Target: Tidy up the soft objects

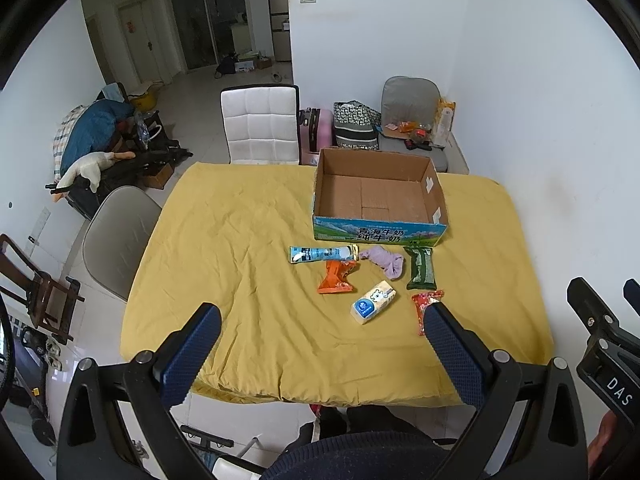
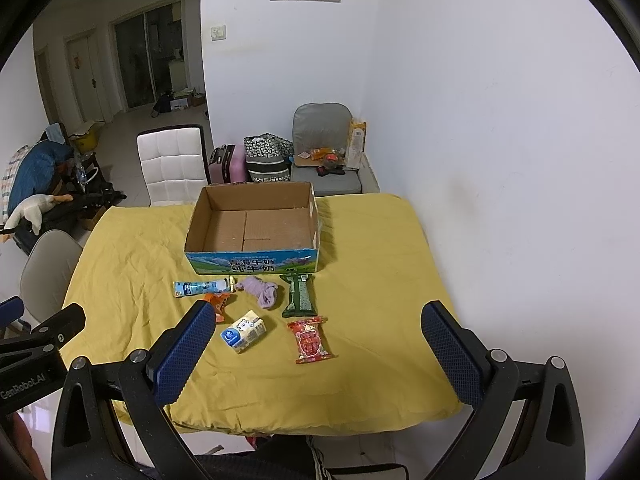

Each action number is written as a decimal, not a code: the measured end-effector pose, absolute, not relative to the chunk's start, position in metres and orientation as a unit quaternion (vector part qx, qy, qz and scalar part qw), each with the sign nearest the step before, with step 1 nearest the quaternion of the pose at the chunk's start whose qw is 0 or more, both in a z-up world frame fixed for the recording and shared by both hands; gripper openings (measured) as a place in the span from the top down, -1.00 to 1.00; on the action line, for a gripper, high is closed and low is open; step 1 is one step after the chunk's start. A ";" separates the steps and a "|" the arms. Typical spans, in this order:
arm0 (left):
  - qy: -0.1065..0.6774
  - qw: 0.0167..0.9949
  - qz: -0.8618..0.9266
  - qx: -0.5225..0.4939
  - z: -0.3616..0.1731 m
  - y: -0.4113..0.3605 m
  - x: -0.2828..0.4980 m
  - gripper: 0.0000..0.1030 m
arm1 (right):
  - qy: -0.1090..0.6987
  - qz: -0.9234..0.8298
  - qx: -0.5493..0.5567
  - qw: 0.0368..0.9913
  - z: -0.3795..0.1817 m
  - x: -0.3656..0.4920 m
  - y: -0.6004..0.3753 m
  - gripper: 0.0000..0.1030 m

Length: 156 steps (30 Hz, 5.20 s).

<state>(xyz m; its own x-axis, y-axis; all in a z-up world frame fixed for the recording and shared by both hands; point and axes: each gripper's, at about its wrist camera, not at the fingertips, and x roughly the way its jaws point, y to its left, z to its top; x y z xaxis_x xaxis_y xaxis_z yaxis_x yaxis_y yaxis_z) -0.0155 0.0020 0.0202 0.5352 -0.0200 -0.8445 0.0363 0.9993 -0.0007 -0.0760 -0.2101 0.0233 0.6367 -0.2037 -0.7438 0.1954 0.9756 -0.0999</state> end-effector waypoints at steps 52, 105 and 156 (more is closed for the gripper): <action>0.663 0.735 -0.080 0.120 -0.261 -0.093 0.160 -0.96 | 0.653 -0.078 0.063 0.751 -0.282 0.105 -0.300 -1.00; 0.639 0.765 -0.058 -0.056 -0.192 -0.092 0.208 0.20 | 0.660 0.063 0.125 0.738 -0.267 0.223 -0.281 0.27; 0.719 0.688 -0.097 -0.026 -0.327 -0.108 0.482 -0.71 | 0.675 -0.041 0.080 0.733 -0.360 0.442 -0.247 -0.33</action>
<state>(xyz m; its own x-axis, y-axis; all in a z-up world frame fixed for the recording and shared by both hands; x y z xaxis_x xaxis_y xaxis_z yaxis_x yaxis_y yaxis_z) 0.4818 -0.1078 -0.3270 -0.0522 -0.1708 -0.9839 0.0972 0.9797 -0.1752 0.4416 -0.2470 -0.3603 0.0859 0.0479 -0.9952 0.1674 0.9839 0.0618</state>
